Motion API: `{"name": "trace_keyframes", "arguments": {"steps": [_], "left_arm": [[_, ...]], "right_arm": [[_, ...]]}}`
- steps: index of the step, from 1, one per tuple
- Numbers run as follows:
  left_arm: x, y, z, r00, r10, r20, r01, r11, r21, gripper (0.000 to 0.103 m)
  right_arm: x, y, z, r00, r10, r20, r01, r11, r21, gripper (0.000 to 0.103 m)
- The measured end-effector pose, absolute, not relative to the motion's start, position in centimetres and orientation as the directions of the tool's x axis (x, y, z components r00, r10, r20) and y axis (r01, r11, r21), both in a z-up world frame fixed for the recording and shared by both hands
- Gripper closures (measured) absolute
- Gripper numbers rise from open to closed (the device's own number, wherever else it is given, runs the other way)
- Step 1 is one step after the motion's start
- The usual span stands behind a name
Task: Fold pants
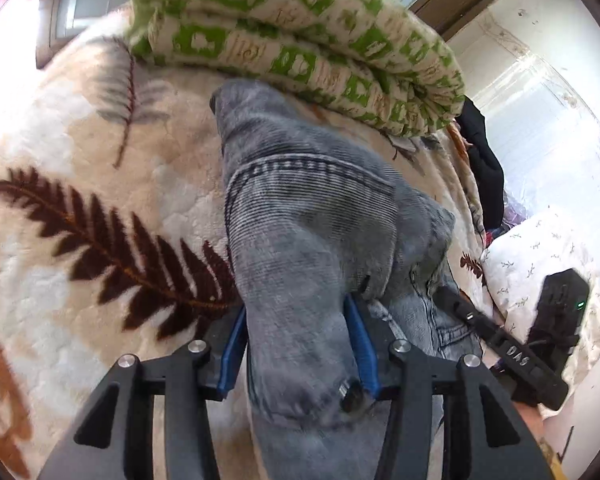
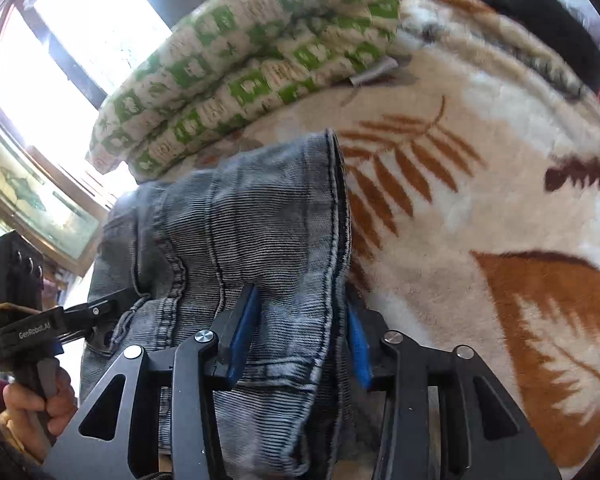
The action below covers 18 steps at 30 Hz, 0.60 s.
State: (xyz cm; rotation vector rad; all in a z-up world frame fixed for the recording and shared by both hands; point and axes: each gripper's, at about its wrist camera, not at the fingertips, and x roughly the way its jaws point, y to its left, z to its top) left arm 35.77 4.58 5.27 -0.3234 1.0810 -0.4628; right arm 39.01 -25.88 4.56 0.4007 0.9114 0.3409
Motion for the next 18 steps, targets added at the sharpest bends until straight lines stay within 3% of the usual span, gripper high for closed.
{"name": "trace_keyframes", "arguments": {"steps": [3,8,14,18], "left_arm": [[33.3,5.1,7.7,0.442,-0.497,-0.747,0.240,0.867,-0.436,0.055],[29.2,4.8,9.8,0.476,-0.514,-0.713,0.304,0.857,-0.415,0.056],[28.1,0.9,5.8,0.492,-0.327,-0.807,0.358,0.921,-0.154,0.052],[28.4,0.8,5.4,0.518,-0.307,-0.799,0.335,0.932,-0.140,0.050]], "right_arm": [[37.1,-26.0,7.2,0.619,0.424,-0.662,-0.154,0.891,0.427,0.062],[33.9,-25.2,8.8,0.630,0.503,-0.591,-0.244,0.852,0.464,0.062],[34.1,-22.3,3.2,0.532,0.464,-0.709,-0.244,0.885,0.397,0.074],[34.0,-21.8,3.1,0.557,0.440,-0.705,-0.255,0.898,0.359,0.075]]}}
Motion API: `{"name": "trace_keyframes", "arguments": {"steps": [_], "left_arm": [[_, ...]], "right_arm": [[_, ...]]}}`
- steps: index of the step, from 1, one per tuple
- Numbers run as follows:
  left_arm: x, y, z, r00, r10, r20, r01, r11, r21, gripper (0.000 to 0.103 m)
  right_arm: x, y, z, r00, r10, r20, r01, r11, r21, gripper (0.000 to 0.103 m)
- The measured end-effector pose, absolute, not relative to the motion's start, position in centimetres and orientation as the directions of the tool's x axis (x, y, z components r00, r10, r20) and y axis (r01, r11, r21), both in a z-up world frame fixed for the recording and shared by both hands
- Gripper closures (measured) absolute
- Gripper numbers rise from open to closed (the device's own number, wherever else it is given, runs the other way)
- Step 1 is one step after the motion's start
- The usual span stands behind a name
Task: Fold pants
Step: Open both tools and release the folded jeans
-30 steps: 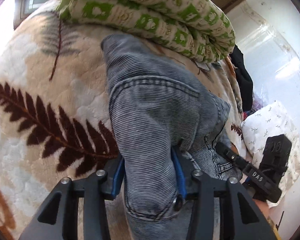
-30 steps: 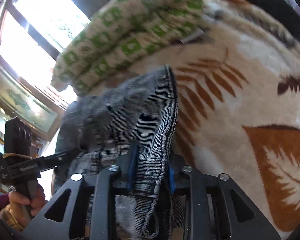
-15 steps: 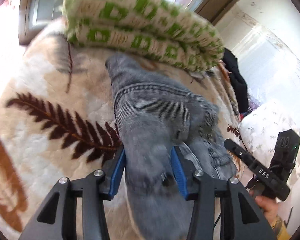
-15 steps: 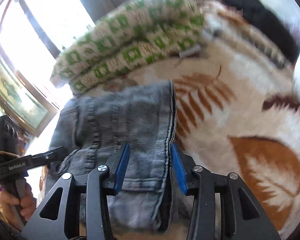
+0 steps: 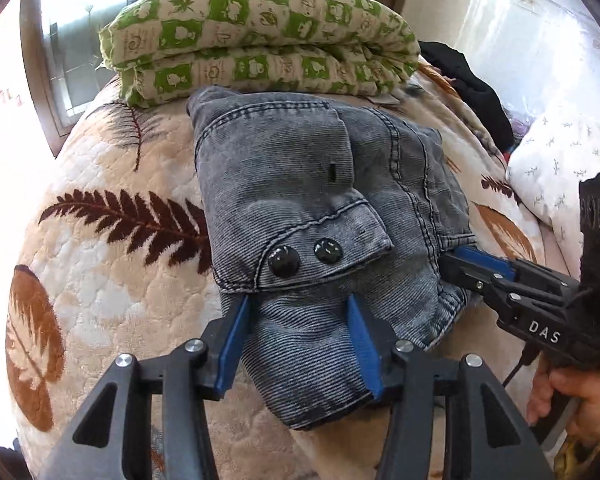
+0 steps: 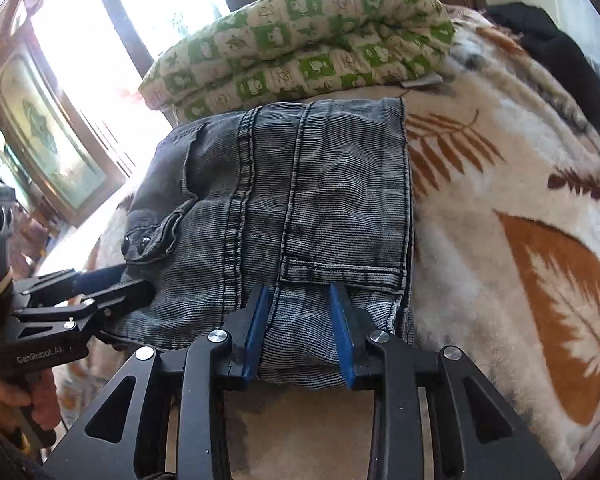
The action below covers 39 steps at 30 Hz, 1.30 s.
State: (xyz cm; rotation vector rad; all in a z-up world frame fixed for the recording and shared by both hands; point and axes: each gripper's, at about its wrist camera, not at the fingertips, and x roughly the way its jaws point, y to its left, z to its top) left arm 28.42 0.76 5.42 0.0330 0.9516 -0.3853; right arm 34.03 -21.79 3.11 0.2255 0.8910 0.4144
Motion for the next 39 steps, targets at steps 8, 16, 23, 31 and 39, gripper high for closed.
{"name": "trace_keyframes", "arguments": {"steps": [8,16,23,31,39], "left_arm": [[27.2,1.0,6.8,0.525,-0.296,-0.798,0.322,0.937,-0.136,0.053],[25.9,1.2,8.1,0.532,-0.302,-0.791,0.318,0.937,-0.144,0.054],[24.9,0.6,9.4,0.516,-0.348,-0.783,0.352,0.919,-0.177,0.054],[24.4,0.7,9.9,0.499,-0.389,-0.775,0.359,0.906,-0.224,0.054],[22.4,2.5,10.4,0.491,-0.409,-0.769,0.354,0.900,-0.253,0.054]], "right_arm": [[31.7,-23.0,6.0,0.575,0.464,-0.674,-0.238,0.883,0.405,0.065],[29.3,-23.5,7.5,0.582,0.466,-0.667,-0.250,0.882,0.399,0.065],[27.9,-23.1,8.4,0.581,0.473,-0.662,-0.265,0.880,0.395,0.064],[26.6,-23.1,9.1,0.587,0.453,-0.671,-0.265,0.891,0.370,0.061],[24.5,-22.5,10.4,0.603,0.445,-0.662,-0.255,0.894,0.368,0.051]]}}
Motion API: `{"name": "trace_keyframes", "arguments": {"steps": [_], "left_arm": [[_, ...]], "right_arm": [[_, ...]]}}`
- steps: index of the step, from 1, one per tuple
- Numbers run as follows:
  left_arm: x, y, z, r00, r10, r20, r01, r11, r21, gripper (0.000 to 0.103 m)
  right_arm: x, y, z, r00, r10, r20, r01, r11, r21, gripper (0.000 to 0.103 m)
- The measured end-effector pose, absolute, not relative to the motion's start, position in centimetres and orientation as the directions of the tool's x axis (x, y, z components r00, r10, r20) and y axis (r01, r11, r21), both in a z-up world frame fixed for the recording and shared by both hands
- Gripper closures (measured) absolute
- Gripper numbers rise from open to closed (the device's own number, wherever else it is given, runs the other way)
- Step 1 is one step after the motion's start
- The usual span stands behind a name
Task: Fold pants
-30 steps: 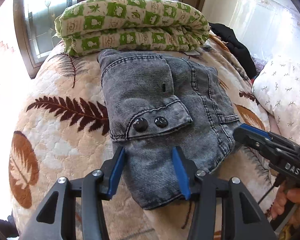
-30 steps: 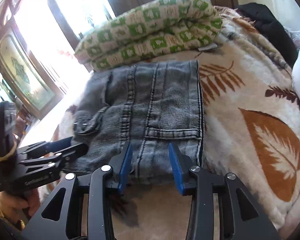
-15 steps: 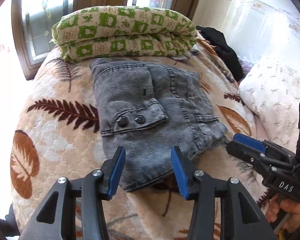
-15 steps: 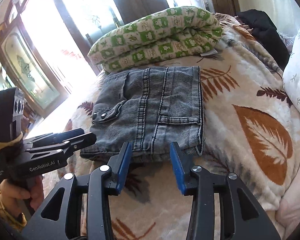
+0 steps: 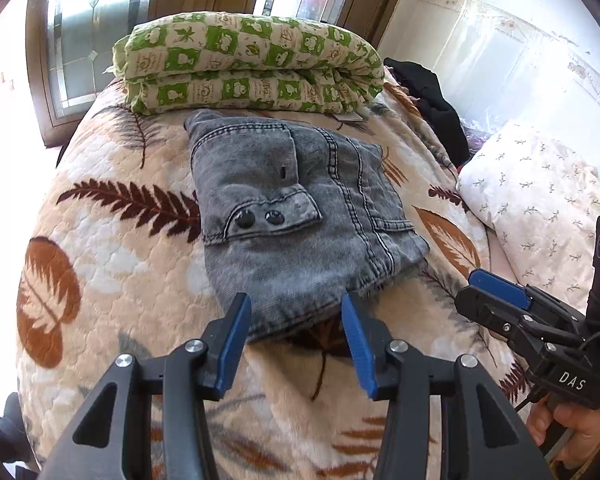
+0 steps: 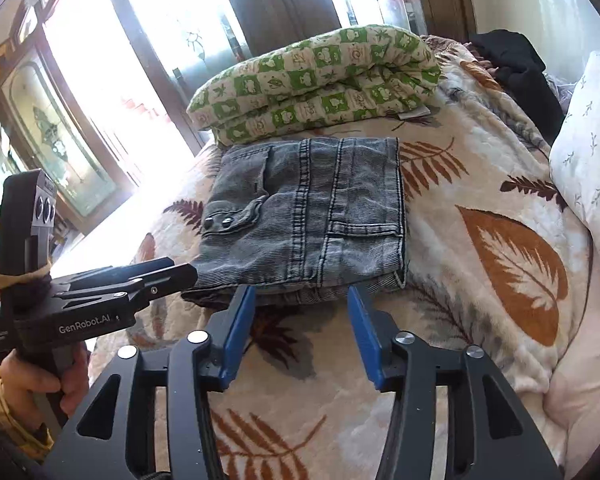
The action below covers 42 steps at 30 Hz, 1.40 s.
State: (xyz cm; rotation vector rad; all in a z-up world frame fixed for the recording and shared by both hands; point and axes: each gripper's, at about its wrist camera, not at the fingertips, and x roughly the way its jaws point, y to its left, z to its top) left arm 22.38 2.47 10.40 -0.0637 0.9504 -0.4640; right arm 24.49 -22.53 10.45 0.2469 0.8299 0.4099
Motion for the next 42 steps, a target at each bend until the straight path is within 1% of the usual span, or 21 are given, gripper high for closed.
{"name": "trace_keyframes", "arguments": {"steps": [2,6,10,13,14,18,22,23,25,28,31,34,36,38,42], "left_arm": [[21.7,2.7,10.6,0.491,-0.415,-0.766,0.361,0.897,-0.255,0.054],[20.8,3.2,11.2,0.495,-0.425,-0.758,0.368,0.893,-0.260,0.054],[19.7,3.8,11.8,0.504,-0.431,-0.748,0.367,0.891,-0.266,0.054],[18.3,4.3,12.1,0.519,-0.419,-0.746,0.373,0.895,-0.243,0.054],[17.9,4.4,12.1,0.522,-0.412,-0.747,0.373,0.898,-0.234,0.052],[16.1,4.9,12.2,0.541,-0.386,-0.747,0.377,0.906,-0.194,0.050],[14.7,4.9,12.2,0.560,-0.369,-0.741,0.383,0.909,-0.163,0.041],[14.5,4.8,12.2,0.565,-0.366,-0.740,0.382,0.910,-0.158,0.036],[13.9,4.6,12.2,0.579,-0.356,-0.734,0.380,0.914,-0.143,0.028],[13.4,4.5,12.3,0.601,-0.350,-0.718,0.376,0.917,-0.132,0.020],[13.1,4.7,12.4,0.623,-0.344,-0.702,0.360,0.923,-0.133,0.016],[12.9,4.9,12.3,0.643,-0.333,-0.690,0.349,0.929,-0.123,0.006],[12.7,4.9,12.3,0.660,-0.315,-0.682,0.342,0.934,-0.100,0.006],[12.7,4.9,12.2,0.668,-0.299,-0.682,0.337,0.938,-0.081,0.003],[12.8,5.0,12.1,0.682,-0.282,-0.674,0.326,0.943,-0.065,0.000]], "right_arm": [[23.8,-22.3,10.9,0.611,0.442,-0.657,-0.259,0.896,0.362,0.047],[22.6,-21.9,11.7,0.621,0.433,-0.653,-0.262,0.901,0.347,0.046],[21.4,-21.6,12.6,0.642,0.418,-0.643,-0.259,0.907,0.332,0.036],[20.1,-21.4,13.2,0.661,0.417,-0.624,-0.265,0.907,0.326,0.033],[19.7,-21.3,13.4,0.669,0.414,-0.617,-0.265,0.909,0.323,0.032],[18.1,-20.7,14.1,0.693,0.407,-0.596,-0.278,0.913,0.300,0.031],[16.5,-20.1,14.6,0.716,0.385,-0.583,-0.296,0.923,0.247,0.028],[16.1,-19.9,14.8,0.722,0.379,-0.578,-0.301,0.925,0.231,0.026],[15.4,-19.8,15.0,0.738,0.363,-0.568,-0.304,0.931,0.201,0.023],[14.7,-19.7,15.1,0.757,0.344,-0.555,-0.300,0.938,0.172,0.020],[14.2,-19.9,15.3,0.769,0.335,-0.545,-0.293,0.942,0.165,0.017],[14.1,-20.4,15.2,0.775,0.329,-0.540,-0.277,0.944,0.178,0.015],[14.2,-20.8,15.1,0.777,0.324,-0.540,-0.263,0.946,0.189,0.012],[14.2,-21.1,14.9,0.774,0.326,-0.542,-0.257,0.945,0.201,0.009],[14.3,-21.4,14.2,0.762,0.328,-0.559,-0.250,0.944,0.214,0.004]]}}
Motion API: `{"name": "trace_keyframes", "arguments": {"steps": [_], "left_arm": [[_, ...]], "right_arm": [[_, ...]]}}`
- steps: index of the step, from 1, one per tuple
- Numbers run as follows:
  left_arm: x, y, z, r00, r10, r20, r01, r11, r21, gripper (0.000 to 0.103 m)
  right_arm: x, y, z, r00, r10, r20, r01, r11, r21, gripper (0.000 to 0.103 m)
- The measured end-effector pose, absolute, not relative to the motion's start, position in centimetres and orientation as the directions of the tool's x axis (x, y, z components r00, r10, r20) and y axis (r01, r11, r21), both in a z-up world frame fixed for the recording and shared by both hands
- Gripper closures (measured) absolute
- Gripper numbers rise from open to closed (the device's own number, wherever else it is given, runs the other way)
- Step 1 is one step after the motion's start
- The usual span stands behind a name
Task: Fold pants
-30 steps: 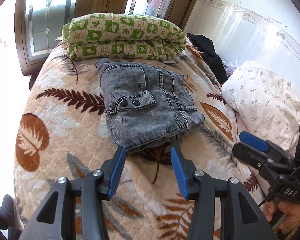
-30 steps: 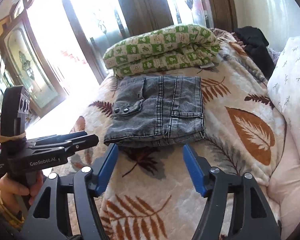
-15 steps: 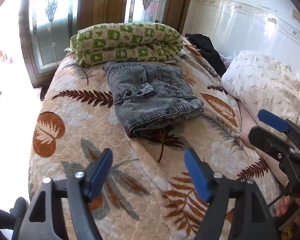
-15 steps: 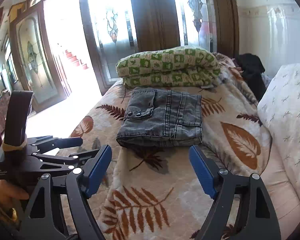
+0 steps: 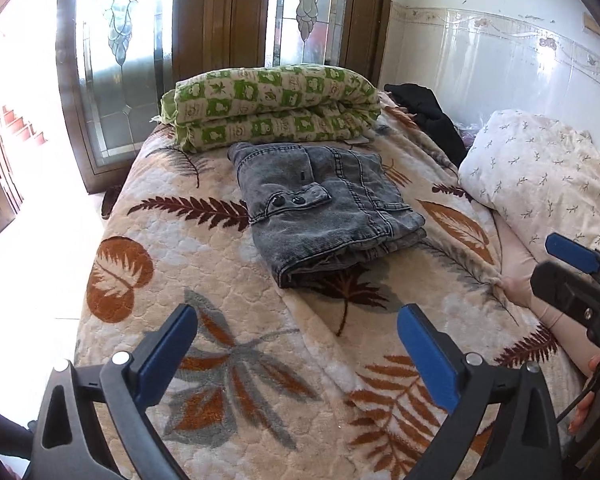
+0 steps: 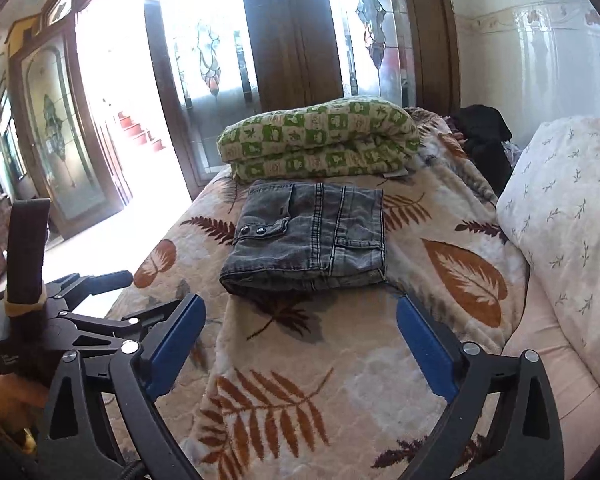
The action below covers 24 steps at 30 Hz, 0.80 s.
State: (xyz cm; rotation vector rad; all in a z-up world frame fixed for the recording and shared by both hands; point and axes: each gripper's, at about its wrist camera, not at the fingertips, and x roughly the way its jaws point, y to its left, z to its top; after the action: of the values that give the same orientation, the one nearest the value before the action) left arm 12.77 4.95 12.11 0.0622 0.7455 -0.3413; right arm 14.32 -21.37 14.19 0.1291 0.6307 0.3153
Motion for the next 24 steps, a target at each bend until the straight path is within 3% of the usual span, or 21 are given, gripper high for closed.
{"name": "trace_keyframes", "arguments": {"steps": [3,24], "left_arm": [[12.9,5.0,12.0,0.692,-0.267,-0.671,0.313,0.948,-0.055,0.000],[14.5,5.0,10.5,0.701,-0.212,-0.681,0.278,0.961,-0.013,0.000]], "right_arm": [[14.5,-21.3,13.8,0.755,0.321,-0.572,-0.247,0.947,0.206,0.000],[15.2,-21.0,12.5,0.753,0.291,-0.590,-0.227,0.957,0.183,0.000]]}}
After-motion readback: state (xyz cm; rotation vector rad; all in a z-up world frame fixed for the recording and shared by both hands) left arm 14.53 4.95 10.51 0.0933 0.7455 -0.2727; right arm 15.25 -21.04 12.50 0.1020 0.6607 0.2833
